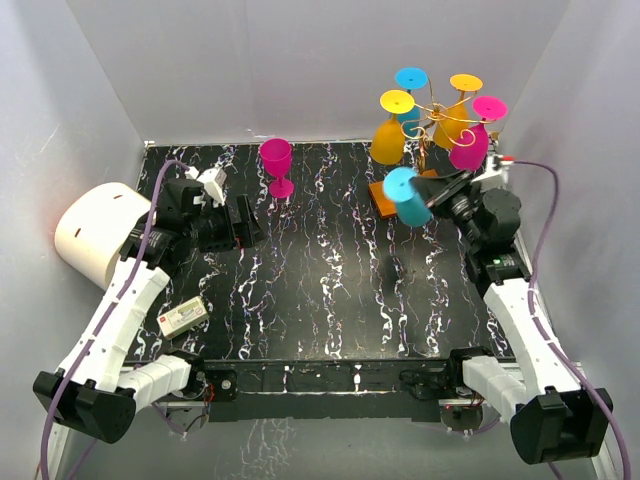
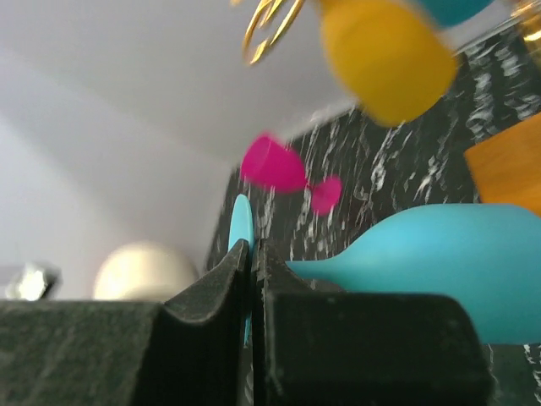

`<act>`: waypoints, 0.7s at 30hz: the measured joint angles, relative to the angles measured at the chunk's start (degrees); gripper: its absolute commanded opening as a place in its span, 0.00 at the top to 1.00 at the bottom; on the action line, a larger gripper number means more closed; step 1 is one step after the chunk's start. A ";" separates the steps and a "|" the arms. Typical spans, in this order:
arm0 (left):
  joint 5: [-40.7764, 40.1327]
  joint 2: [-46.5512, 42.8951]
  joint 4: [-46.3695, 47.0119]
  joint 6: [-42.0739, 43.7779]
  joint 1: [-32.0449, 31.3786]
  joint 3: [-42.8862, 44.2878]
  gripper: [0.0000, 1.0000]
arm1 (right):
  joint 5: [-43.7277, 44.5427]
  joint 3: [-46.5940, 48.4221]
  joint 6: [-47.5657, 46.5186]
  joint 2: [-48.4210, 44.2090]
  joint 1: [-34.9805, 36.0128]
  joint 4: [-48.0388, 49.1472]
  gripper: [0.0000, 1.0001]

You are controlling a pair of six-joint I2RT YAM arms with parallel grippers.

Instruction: Take the wine glass off the wine glass rack

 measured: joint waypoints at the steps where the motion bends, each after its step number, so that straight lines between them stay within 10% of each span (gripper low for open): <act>1: 0.09 0.22 0.02 0.15 0.00 0.00 0.01 | -3.85 -1.88 -3.15 -0.15 0.79 2.12 1.00; 11: 0.63 0.46 1.33 0.31 0.00 -0.02 0.01 | -47.04 -9.31 -57.35 2.91 10.62 5.92 1.00; 21: -1.05 -0.28 -0.83 -2.34 0.00 2.86 0.01 | -37.62 -8.00 -127.47 4.00 34.80 -16.94 1.00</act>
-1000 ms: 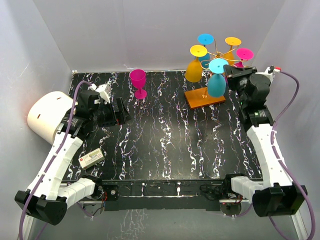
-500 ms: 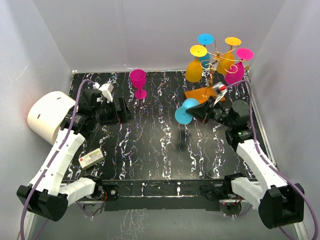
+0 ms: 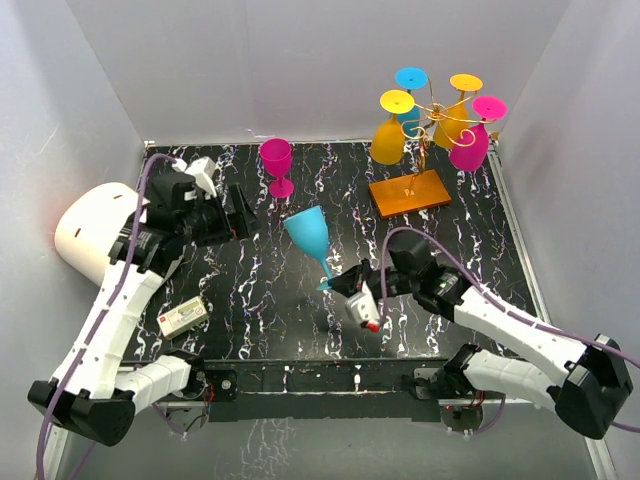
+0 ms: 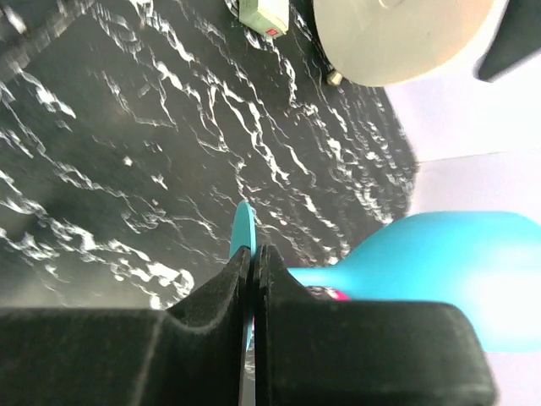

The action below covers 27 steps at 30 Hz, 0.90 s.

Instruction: Take the wine glass off the wine glass rack

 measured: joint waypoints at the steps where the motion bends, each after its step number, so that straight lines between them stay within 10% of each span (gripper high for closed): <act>1: -0.68 -0.31 -0.35 -1.14 0.00 1.36 0.01 | 2.99 -0.26 -3.91 0.00 2.01 -0.11 1.00; 11: -2.25 -6.51 2.05 -9.33 0.00 9.35 0.01 | 32.50 -12.24 -31.45 -0.76 14.12 10.03 1.00; 27: 10.51 7.30 1.62 -8.55 0.00 7.91 0.39 | 39.30 -14.12 -43.95 -1.31 18.47 19.45 1.00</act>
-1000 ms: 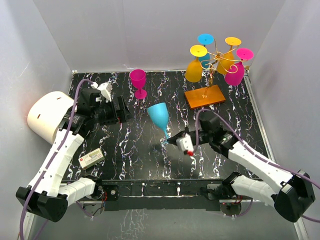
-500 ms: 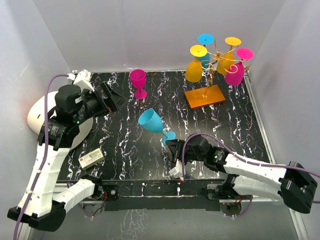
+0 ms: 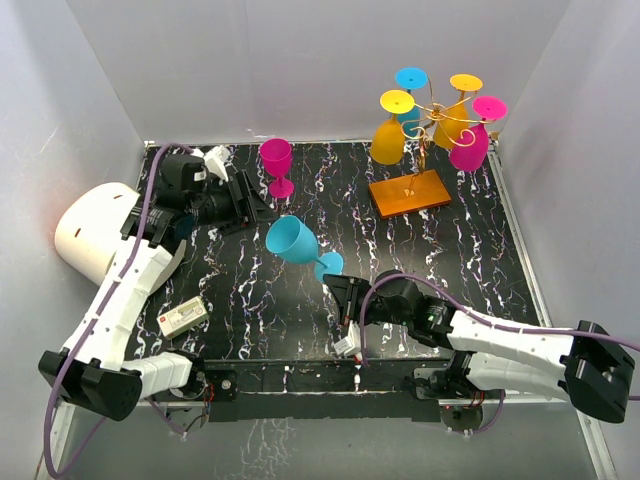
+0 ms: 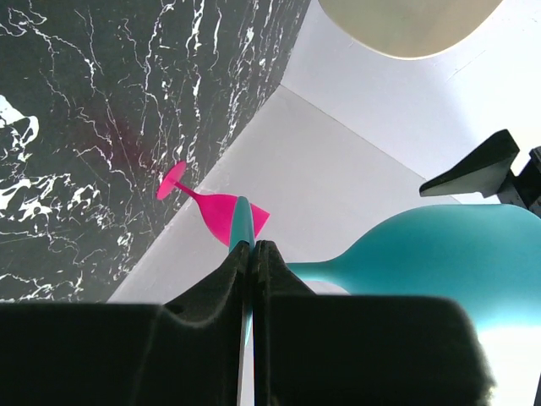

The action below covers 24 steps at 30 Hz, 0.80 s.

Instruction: Take the wine glass off the wine glass rack

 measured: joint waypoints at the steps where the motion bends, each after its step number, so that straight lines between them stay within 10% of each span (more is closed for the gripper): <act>1: 0.87 0.02 0.20 -0.07 0.00 -0.61 0.41 | 0.09 0.00 0.04 0.11 0.00 0.20 1.00; 24: 7.82 1.55 0.28 3.72 -0.04 -5.29 1.00 | 1.16 0.00 6.93 1.66 0.37 5.07 0.74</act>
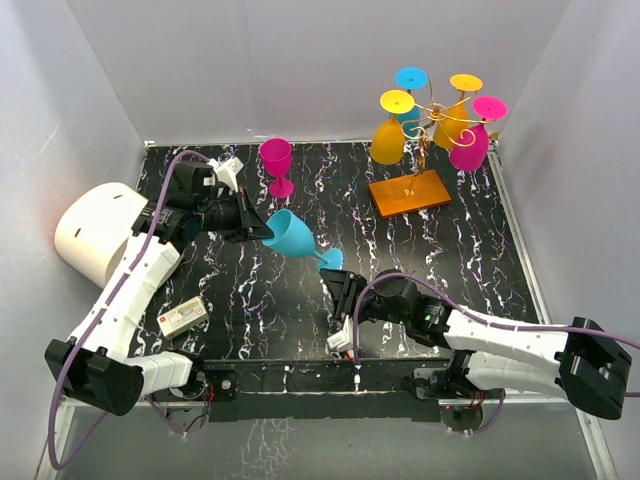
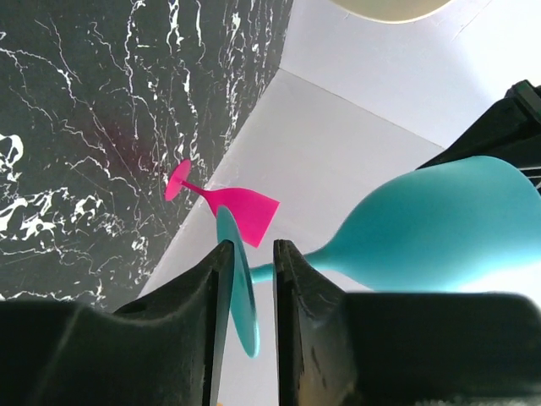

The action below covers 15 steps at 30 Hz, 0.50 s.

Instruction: Take the wine glass off the wine glass rack

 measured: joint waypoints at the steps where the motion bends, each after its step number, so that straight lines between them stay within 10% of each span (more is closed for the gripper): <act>1: -0.26 0.00 -0.24 0.24 0.00 0.26 1.00 | 0.00 0.00 0.52 0.20 0.00 0.28 0.71; 2: -0.68 0.00 -0.48 0.31 0.00 0.61 1.00 | 0.02 0.00 1.22 0.39 0.00 0.42 0.64; 3: -1.53 0.00 -0.98 0.50 0.00 1.20 1.00 | 0.04 0.00 1.73 0.55 0.00 0.42 0.18; 4: -2.86 0.02 -1.79 0.87 -0.02 2.12 1.00 | 0.11 0.00 2.84 0.68 0.00 0.44 0.04; 15: -32.02 -2.16 -9.46 5.42 -0.20 10.29 1.00 | 0.00 -5.09 25.75 -0.46 0.00 10.03 0.02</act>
